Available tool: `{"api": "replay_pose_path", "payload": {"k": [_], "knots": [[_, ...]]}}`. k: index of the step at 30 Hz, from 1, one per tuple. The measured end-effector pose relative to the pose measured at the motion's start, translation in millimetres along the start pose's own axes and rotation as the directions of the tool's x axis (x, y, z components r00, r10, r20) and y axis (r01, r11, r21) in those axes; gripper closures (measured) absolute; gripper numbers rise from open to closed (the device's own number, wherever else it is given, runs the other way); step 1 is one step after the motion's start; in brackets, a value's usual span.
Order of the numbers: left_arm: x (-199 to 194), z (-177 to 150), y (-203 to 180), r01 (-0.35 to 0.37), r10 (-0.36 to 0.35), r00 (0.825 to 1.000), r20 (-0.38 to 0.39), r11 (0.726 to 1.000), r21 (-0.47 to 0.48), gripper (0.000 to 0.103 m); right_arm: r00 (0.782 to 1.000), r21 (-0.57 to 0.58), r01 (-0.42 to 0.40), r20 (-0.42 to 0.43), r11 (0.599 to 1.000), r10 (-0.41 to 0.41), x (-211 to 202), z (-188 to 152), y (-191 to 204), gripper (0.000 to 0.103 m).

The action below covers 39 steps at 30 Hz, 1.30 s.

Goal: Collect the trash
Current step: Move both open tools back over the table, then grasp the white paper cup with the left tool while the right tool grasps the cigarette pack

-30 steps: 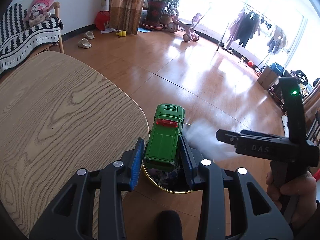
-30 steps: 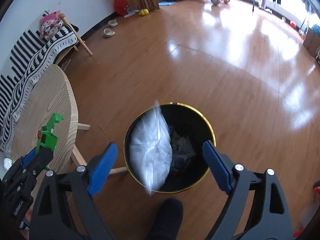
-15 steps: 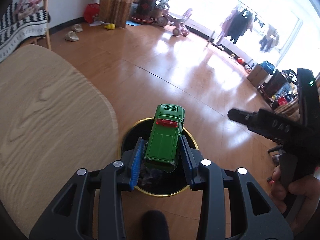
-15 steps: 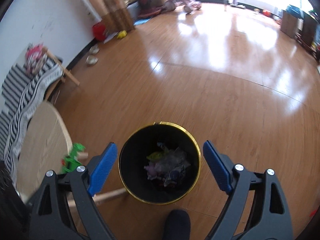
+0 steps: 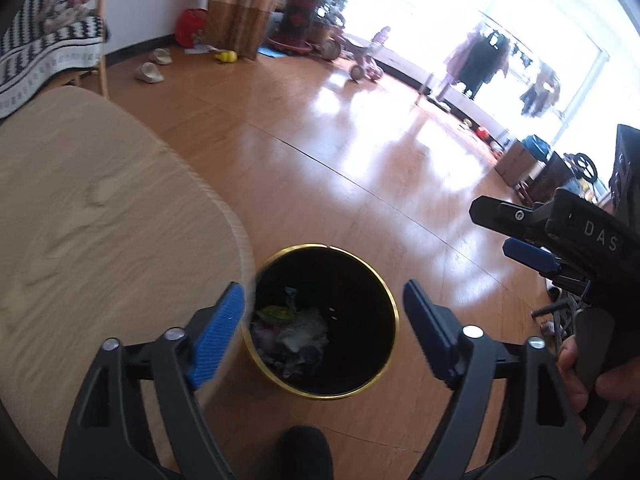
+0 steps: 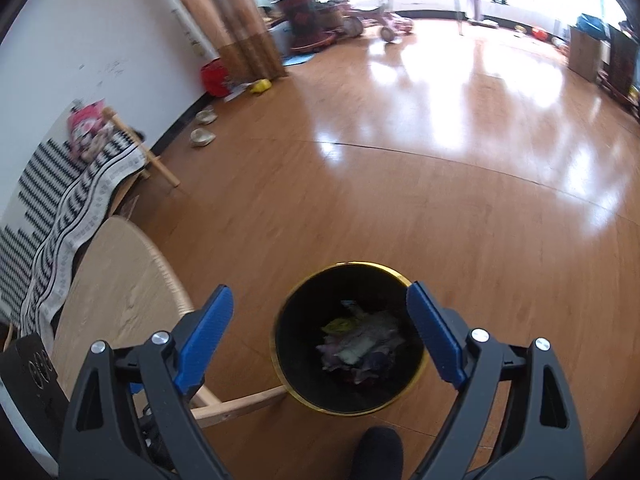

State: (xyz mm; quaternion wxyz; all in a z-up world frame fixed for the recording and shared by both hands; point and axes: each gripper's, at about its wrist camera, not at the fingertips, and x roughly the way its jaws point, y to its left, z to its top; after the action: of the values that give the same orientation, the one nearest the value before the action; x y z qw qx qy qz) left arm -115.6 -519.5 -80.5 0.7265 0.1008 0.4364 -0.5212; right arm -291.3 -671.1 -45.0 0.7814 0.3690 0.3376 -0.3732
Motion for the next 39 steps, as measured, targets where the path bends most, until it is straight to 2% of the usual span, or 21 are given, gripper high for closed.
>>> {"api": "replay_pose_path", "payload": {"k": [3,5,9,12,15,21,22,26,27,29,34,37,39], "knots": [[-29,1,22,-0.047,0.048,0.999,0.027,0.999,-0.017,0.011,0.999,-0.060,-0.035,-0.005,0.998,0.035,-2,-5,36,0.014],[-56,-1,44,-0.108,0.110,0.992,0.056,0.994,-0.034,0.010,0.998,-0.101,-0.066,-0.013,0.993,0.065,-3,-11,63,0.014],[-108,-9,101,-0.227,0.238,0.967,0.088,0.967,-0.117,0.008,0.989,-0.184,-0.142,-0.059,0.973,0.133,-2,-27,125,0.011],[-151,-20,153,-0.302,0.325,0.941,0.093,0.932,-0.199,0.008,0.978,-0.264,-0.204,-0.100,0.943,0.183,-2,-48,183,0.011],[-198,-37,211,-0.382,0.422,0.902,0.095,0.880,-0.283,0.008,0.965,-0.337,-0.258,-0.142,0.905,0.222,-5,-74,236,0.011],[-274,-76,299,-0.467,0.546,0.835,0.068,0.770,-0.435,0.008,0.932,-0.486,-0.359,-0.239,0.797,0.274,-6,-140,344,0.011],[-288,-89,316,-0.483,0.570,0.820,0.057,0.741,-0.467,0.008,0.925,-0.506,-0.376,-0.255,0.776,0.281,-6,-152,361,0.011],[-326,-122,367,-0.523,0.629,0.778,0.005,0.651,-0.551,0.008,0.901,-0.577,-0.430,-0.324,0.694,0.288,-5,-200,419,0.011],[-335,-132,380,-0.541,0.650,0.759,-0.014,0.619,-0.569,0.008,0.897,-0.594,-0.439,-0.338,0.674,0.285,-5,-211,429,0.011],[-345,-147,400,-0.565,0.676,0.735,-0.047,0.574,-0.593,0.008,0.889,-0.632,-0.454,-0.371,0.628,0.269,-2,-239,453,0.011],[-357,-166,442,-0.554,0.677,0.730,-0.096,0.503,-0.663,0.008,0.877,-0.697,-0.476,-0.420,0.536,0.233,2,-293,486,0.011],[-350,-159,462,-0.546,0.676,0.729,-0.110,0.477,-0.689,0.008,0.867,-0.725,-0.494,-0.450,0.480,0.213,3,-319,497,0.011],[-344,-152,474,-0.530,0.668,0.736,-0.113,0.463,-0.711,0.008,0.861,-0.743,-0.506,-0.467,0.439,0.203,4,-335,504,0.011]]}}
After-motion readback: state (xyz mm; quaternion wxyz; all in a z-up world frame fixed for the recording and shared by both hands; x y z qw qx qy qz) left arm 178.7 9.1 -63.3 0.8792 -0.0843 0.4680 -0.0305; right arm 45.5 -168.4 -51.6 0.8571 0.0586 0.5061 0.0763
